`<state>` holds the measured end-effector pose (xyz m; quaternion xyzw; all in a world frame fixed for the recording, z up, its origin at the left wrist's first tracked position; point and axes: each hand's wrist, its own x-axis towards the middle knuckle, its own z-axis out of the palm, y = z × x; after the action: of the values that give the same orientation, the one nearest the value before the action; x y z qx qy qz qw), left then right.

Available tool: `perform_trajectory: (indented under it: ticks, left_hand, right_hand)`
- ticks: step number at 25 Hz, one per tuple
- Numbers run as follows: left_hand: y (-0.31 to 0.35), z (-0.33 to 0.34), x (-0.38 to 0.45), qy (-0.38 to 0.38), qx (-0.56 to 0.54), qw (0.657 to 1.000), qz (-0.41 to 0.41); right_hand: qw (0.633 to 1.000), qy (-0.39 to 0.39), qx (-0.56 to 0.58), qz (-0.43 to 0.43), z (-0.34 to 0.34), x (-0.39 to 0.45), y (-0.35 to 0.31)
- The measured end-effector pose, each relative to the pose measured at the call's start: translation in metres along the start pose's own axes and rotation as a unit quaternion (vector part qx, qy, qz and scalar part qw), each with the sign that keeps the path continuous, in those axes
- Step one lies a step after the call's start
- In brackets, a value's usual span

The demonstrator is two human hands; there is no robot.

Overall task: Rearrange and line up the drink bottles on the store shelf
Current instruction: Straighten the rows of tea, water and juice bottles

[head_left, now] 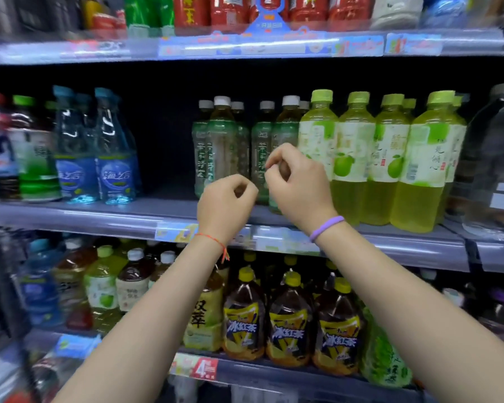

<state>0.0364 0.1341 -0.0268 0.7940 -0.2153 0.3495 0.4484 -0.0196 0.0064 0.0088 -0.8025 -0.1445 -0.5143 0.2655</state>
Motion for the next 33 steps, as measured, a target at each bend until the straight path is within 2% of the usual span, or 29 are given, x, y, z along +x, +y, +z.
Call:
perform_trajectory:
  ticks: [3,5,8,11,16,21,24,26,28,33]
  left_hand:
    - [-0.031,-0.029,0.011,0.044,0.002,0.998,-0.035]
    - [-0.057,-0.048,0.022,0.054,0.004,0.998,-0.040]
    - [-0.091,-0.067,0.042,0.001,0.003,1.000,-0.029]
    - [-0.117,-0.082,0.058,-0.049,-0.008,0.999,0.007]
    - [-0.142,-0.091,0.071,-0.087,-0.078,0.993,0.012]
    - [-0.130,-0.095,0.088,-0.134,-0.183,0.974,-0.030]
    - [-0.133,-0.093,0.099,-0.155,-0.228,0.960,-0.049]
    - [-0.134,-0.090,0.101,-0.165,-0.253,0.952,-0.054]
    - [-0.131,-0.087,0.101,-0.176,-0.272,0.944,-0.062]
    - [-0.127,-0.080,0.102,-0.161,-0.275,0.945,-0.079]
  right_hand:
    - [0.997,-0.040,-0.010,0.063,0.042,0.007,-0.021]
    - [0.987,-0.064,-0.036,0.145,0.073,0.019,-0.033]
    - [0.953,-0.107,-0.037,0.281,0.110,0.036,-0.039]
    - [0.931,-0.115,-0.071,0.338,0.133,0.044,-0.035]
    - [0.930,-0.092,-0.092,0.344,0.145,0.039,-0.046]
    - [0.924,-0.190,-0.010,0.332,0.152,0.049,-0.069]
    - [0.918,-0.092,0.048,0.382,0.150,0.067,-0.058]
    - [0.900,-0.050,0.081,0.425,0.156,0.074,-0.052]
    - [0.880,-0.047,0.127,0.455,0.164,0.075,-0.053]
    - [0.865,-0.065,0.158,0.471,0.180,0.074,-0.047]
